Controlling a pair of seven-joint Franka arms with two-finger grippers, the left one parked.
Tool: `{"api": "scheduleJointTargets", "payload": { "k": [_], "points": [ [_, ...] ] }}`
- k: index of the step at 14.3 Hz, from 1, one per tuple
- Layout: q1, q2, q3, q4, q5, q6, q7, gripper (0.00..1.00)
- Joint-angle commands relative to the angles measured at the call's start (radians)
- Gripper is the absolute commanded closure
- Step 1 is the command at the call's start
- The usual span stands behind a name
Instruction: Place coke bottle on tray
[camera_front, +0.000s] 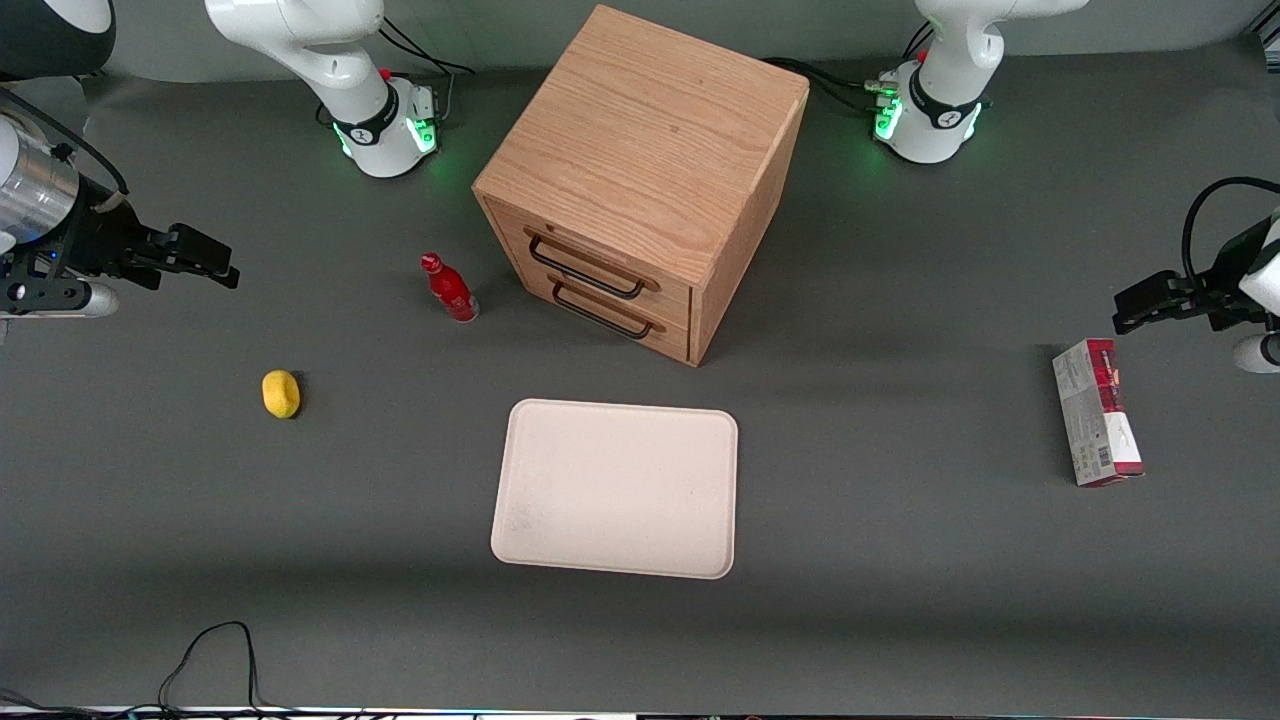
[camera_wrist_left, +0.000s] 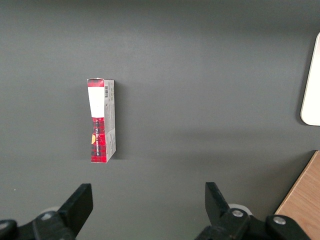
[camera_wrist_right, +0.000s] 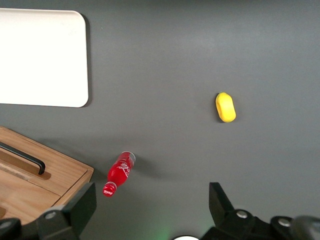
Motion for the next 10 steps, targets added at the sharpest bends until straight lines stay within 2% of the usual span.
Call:
{"api": "scheduleJointTargets", "payload": {
  "k": [1,10],
  "points": [
    [-0.009,0.019,0.0,0.033,0.014,-0.006,0.003,0.0],
    [-0.014,0.026,-0.001,0.046,0.018,-0.006,0.005,0.0]
  ]
}}
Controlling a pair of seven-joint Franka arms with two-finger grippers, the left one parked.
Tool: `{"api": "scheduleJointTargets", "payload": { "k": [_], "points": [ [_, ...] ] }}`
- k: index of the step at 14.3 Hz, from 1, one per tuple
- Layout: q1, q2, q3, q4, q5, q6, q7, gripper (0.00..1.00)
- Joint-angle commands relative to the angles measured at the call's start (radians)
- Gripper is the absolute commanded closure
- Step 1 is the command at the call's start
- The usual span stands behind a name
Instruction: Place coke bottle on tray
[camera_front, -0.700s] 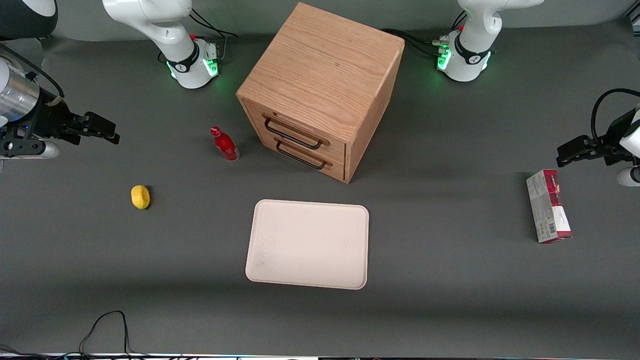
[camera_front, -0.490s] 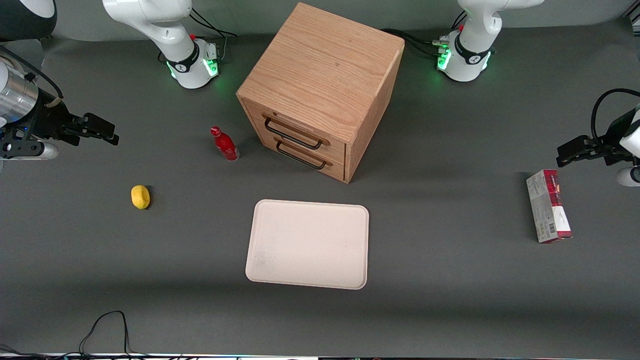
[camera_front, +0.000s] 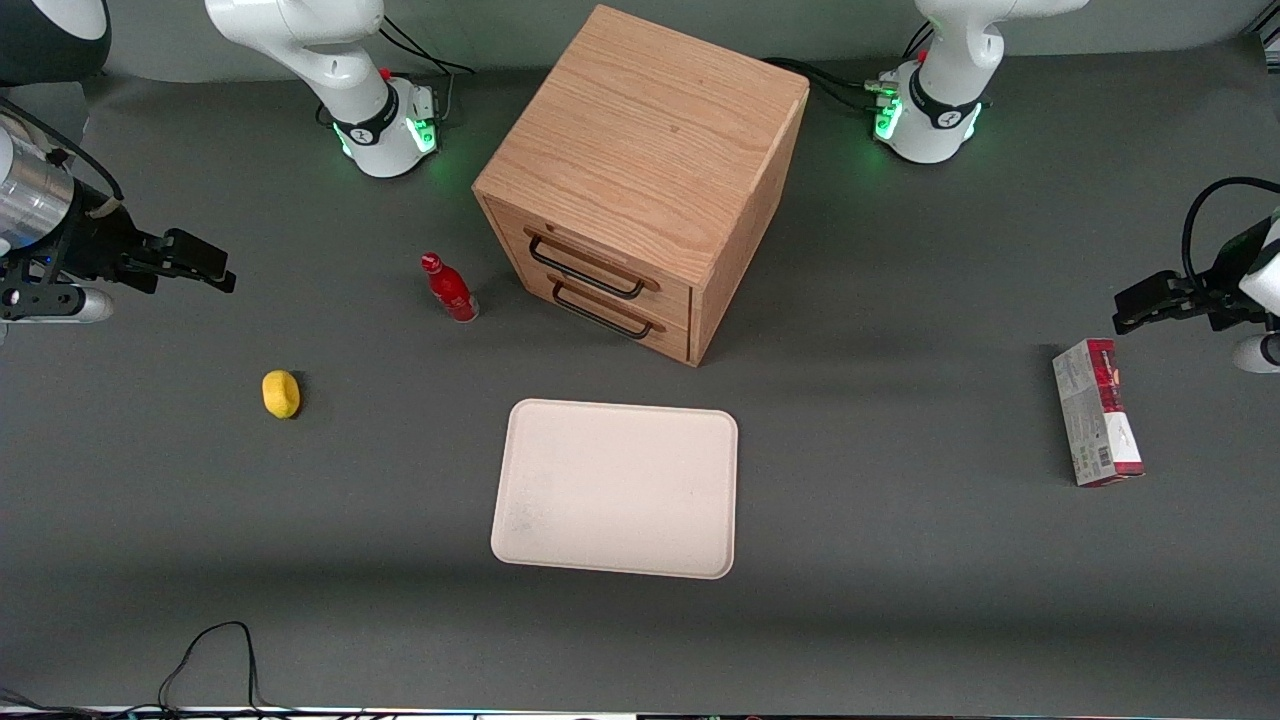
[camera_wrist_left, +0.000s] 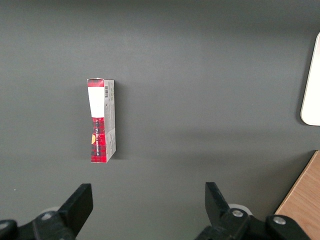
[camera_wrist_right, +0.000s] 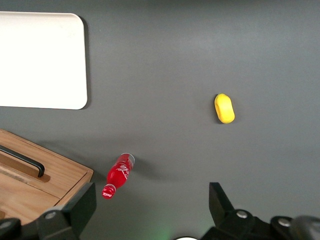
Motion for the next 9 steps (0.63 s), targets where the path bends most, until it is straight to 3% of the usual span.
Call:
{"api": "scheduleJointTargets", "payload": {
  "k": [1,9],
  "points": [
    [-0.008,0.016,0.002,0.034,0.018,-0.009,0.003,0.0],
    [-0.02,0.03,-0.001,0.035,0.015,-0.057,0.003,0.0]
  ]
}}
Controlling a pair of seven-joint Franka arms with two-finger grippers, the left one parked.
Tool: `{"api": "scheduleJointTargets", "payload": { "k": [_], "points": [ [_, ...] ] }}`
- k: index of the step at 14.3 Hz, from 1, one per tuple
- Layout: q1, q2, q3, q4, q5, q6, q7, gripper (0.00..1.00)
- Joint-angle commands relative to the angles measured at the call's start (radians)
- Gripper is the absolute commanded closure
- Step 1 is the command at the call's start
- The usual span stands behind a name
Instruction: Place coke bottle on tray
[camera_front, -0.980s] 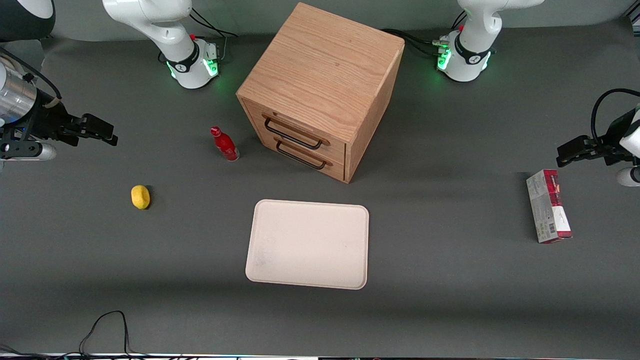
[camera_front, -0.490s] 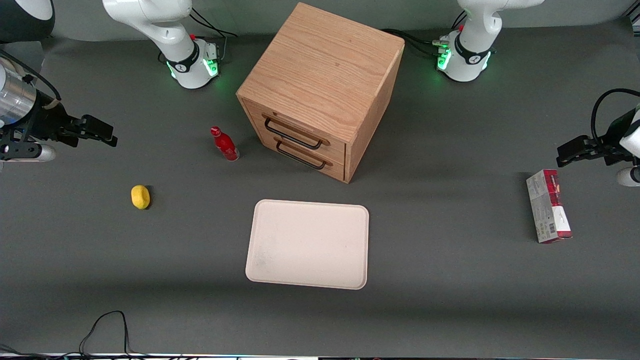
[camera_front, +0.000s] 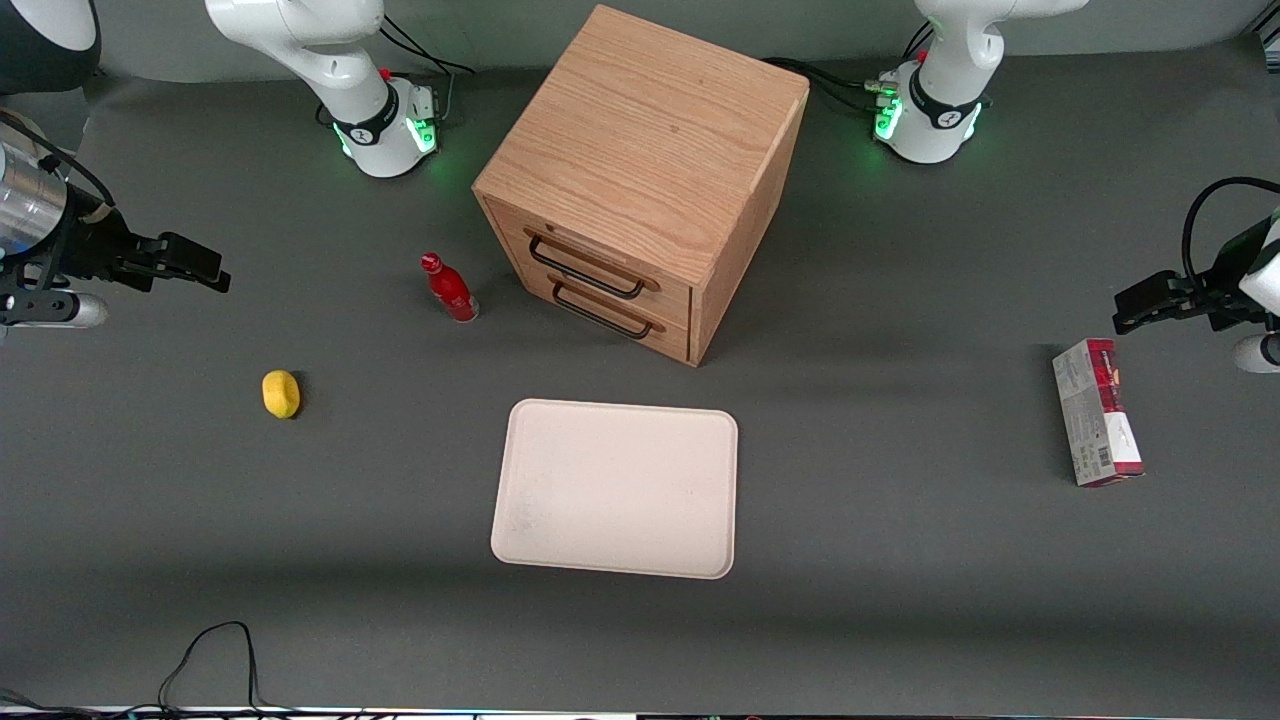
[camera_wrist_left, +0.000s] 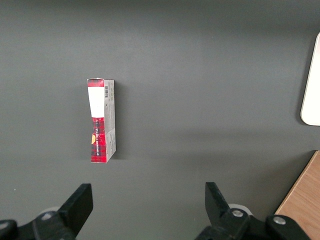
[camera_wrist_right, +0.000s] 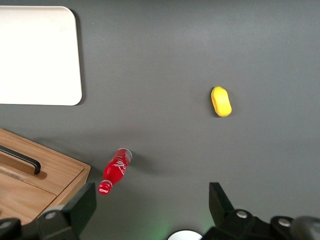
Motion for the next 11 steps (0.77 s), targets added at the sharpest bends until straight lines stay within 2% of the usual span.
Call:
{"api": "scheduleJointTargets", "payload": {
  "k": [1,5,8,11],
  "points": [
    [-0.005,0.025,0.003,0.042,0.015,-0.025,0.004,0.0],
    [0.033,0.069,0.03,0.115,0.027,-0.029,0.123,0.0],
    [0.131,0.116,0.037,0.18,0.031,-0.049,0.269,0.0],
    [0.232,0.114,0.035,0.174,0.029,-0.057,0.397,0.0]
  ]
}}
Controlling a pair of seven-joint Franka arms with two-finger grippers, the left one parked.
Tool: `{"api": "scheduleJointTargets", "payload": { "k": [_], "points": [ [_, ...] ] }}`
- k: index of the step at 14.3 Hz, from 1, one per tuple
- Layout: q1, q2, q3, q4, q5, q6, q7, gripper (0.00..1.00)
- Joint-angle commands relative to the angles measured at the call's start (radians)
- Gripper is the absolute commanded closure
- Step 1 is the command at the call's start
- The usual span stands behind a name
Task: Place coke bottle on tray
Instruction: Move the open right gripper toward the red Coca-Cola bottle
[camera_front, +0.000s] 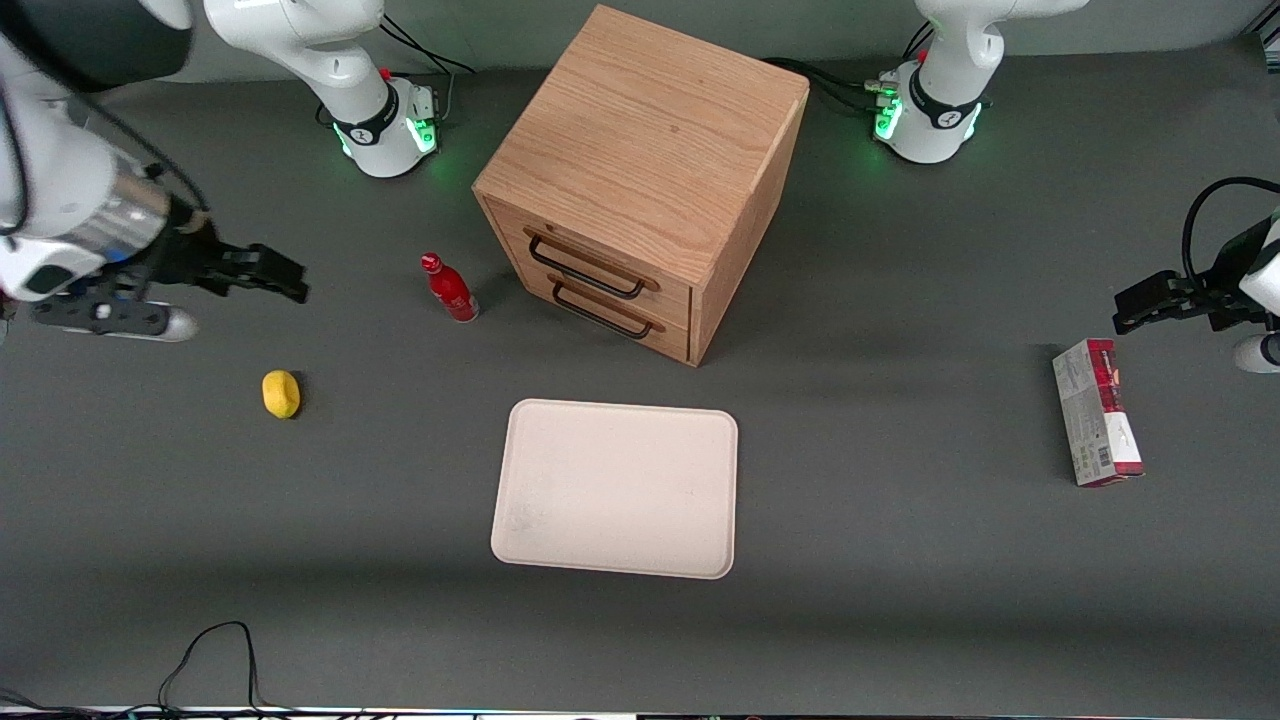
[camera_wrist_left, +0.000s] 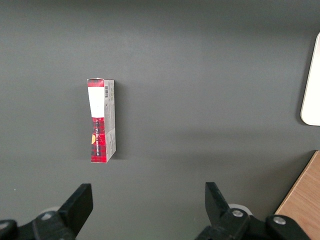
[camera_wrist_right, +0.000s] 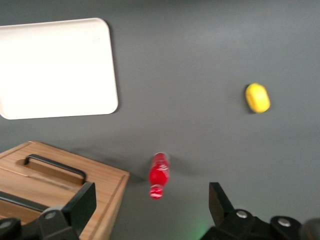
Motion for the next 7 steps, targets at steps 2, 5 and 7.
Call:
{"api": "scheduleJointTargets", "payload": {
  "k": [2,5,7],
  "points": [
    [0.067,0.015,-0.006,0.033,0.015,-0.075,0.085,0.0],
    [0.09,-0.034,-0.009,-0.064,0.016,-0.063,0.092,0.0],
    [0.09,-0.118,-0.01,-0.199,0.018,-0.01,0.076,0.0]
  ]
}}
